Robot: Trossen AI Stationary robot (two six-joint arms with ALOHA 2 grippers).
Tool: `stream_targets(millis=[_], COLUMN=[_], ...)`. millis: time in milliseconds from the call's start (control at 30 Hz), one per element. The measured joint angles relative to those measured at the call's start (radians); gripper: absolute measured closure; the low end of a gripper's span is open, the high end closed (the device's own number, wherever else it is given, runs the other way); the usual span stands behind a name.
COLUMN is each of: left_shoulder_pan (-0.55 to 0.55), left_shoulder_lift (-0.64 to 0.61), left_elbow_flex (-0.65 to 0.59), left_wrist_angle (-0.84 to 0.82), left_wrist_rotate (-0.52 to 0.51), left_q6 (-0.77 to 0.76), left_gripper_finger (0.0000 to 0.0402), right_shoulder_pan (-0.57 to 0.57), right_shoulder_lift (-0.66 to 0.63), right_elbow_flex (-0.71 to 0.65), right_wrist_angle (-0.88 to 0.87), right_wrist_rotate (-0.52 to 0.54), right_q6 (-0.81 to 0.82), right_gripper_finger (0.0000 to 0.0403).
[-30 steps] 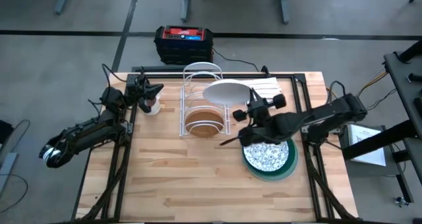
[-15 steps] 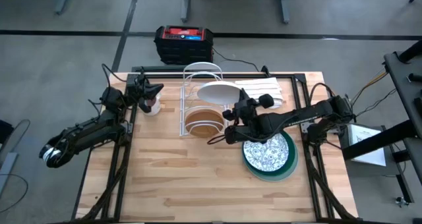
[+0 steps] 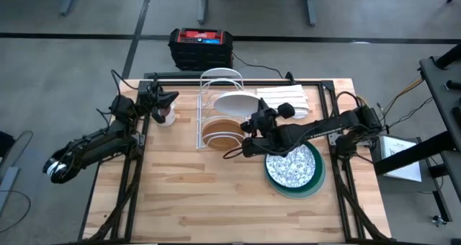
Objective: Sort dishes
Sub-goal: Put the white plate in the dish rack
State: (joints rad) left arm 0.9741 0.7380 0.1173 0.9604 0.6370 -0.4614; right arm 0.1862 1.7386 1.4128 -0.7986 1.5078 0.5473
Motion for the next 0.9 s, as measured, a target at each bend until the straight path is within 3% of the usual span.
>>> stream_targets(millis=[467, 900], left_shoulder_pan=[0.000, 0.000], left_shoulder_lift=[0.000, 0.001], left_elbow_flex=[0.000, 0.000], left_wrist_angle=[0.000, -0.001], left_wrist_rotate=[0.000, 0.000], left_q6=[0.000, 0.005], left_gripper_finger=[0.0401, 0.0401], right_shoulder_pan=[-0.027, -0.064], right_shoulder_lift=[0.016, 0.076], right_elbow_flex=[-0.008, -0.008], right_wrist_angle=[0.025, 0.188], right_wrist_rotate=[-0.044, -0.081], right_q6=[-0.015, -0.211], right_gripper_finger=[0.0403, 0.0403])
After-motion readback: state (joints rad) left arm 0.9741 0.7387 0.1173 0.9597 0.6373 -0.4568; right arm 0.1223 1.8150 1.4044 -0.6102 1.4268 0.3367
